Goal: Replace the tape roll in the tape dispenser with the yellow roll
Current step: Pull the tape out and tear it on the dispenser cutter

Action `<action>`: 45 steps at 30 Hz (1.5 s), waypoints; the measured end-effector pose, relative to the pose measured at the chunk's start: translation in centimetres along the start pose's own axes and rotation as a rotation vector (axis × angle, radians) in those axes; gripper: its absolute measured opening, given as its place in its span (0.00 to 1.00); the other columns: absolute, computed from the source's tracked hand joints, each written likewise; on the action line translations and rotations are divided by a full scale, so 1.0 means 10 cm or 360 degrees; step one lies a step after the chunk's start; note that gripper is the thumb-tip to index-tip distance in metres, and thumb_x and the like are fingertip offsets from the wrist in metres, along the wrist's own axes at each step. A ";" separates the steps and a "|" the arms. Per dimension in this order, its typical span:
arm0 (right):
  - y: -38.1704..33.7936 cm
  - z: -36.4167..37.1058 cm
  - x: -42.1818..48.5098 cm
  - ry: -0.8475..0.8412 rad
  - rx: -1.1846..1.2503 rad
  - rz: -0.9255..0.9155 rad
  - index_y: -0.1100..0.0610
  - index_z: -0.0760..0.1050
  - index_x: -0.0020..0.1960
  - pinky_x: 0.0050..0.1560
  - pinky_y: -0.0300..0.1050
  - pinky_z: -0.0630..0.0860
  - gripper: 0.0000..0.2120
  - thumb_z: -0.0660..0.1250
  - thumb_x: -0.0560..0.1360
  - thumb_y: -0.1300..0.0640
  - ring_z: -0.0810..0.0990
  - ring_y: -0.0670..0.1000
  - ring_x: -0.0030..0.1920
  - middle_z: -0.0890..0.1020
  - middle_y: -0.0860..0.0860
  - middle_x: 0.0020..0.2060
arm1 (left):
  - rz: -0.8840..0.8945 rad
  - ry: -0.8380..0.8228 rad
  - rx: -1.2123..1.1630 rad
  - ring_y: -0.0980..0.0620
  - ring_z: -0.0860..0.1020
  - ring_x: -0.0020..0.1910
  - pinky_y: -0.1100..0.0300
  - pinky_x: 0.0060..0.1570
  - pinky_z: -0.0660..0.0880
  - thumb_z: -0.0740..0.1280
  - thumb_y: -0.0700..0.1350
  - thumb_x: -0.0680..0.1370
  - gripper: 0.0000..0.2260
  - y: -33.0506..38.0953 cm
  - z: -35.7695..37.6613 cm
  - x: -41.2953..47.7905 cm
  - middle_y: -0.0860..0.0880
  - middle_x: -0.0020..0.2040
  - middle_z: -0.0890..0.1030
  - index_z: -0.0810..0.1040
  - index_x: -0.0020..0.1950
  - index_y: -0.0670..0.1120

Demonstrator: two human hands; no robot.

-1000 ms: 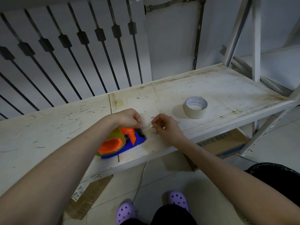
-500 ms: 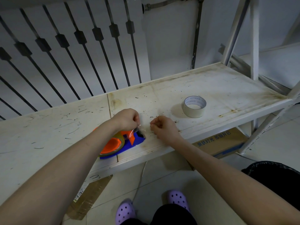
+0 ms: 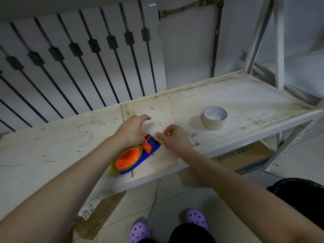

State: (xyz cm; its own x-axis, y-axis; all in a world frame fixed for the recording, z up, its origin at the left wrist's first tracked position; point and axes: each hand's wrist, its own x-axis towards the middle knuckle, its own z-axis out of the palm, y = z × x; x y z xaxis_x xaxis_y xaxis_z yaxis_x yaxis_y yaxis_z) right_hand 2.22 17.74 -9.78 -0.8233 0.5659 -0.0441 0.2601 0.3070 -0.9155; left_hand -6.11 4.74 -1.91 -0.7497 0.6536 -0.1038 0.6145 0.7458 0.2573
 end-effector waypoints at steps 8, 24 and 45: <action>-0.06 -0.03 0.06 -0.0008 -0.0072 -0.0023 0.54 0.71 0.44 0.34 0.39 0.68 0.15 0.69 0.70 0.42 0.72 0.42 0.37 0.74 0.44 0.36 | 0.0005 -0.0022 0.0564 0.47 0.76 0.58 0.44 0.65 0.67 0.68 0.62 0.69 0.27 0.10 -0.04 -0.23 0.49 0.58 0.78 0.71 0.64 0.51; -0.07 -0.04 0.02 -0.0114 0.0065 -0.0076 0.53 0.67 0.45 0.43 0.50 0.79 0.17 0.75 0.67 0.51 0.77 0.49 0.33 0.73 0.49 0.34 | 0.0295 -0.0130 0.0568 0.47 0.75 0.61 0.41 0.72 0.50 0.73 0.58 0.66 0.30 -0.03 -0.03 -0.32 0.51 0.57 0.79 0.67 0.65 0.54; 0.01 0.02 -0.35 0.0186 0.0101 -0.0121 0.55 0.67 0.44 0.33 0.24 0.67 0.16 0.74 0.68 0.55 0.68 0.44 0.33 0.70 0.47 0.34 | 0.0349 -0.0172 0.0779 0.52 0.75 0.59 0.39 0.72 0.40 0.67 0.55 0.73 0.10 0.04 -0.04 -0.46 0.53 0.58 0.75 0.83 0.52 0.57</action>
State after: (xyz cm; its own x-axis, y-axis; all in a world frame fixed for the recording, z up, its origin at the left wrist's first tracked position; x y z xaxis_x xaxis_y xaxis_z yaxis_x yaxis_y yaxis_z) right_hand 5.05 15.63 -9.75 -0.7741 0.6292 0.0697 0.1637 0.3054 -0.9380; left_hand -2.45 1.98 -0.98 -0.5775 0.7908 -0.2027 0.8154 0.5467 -0.1905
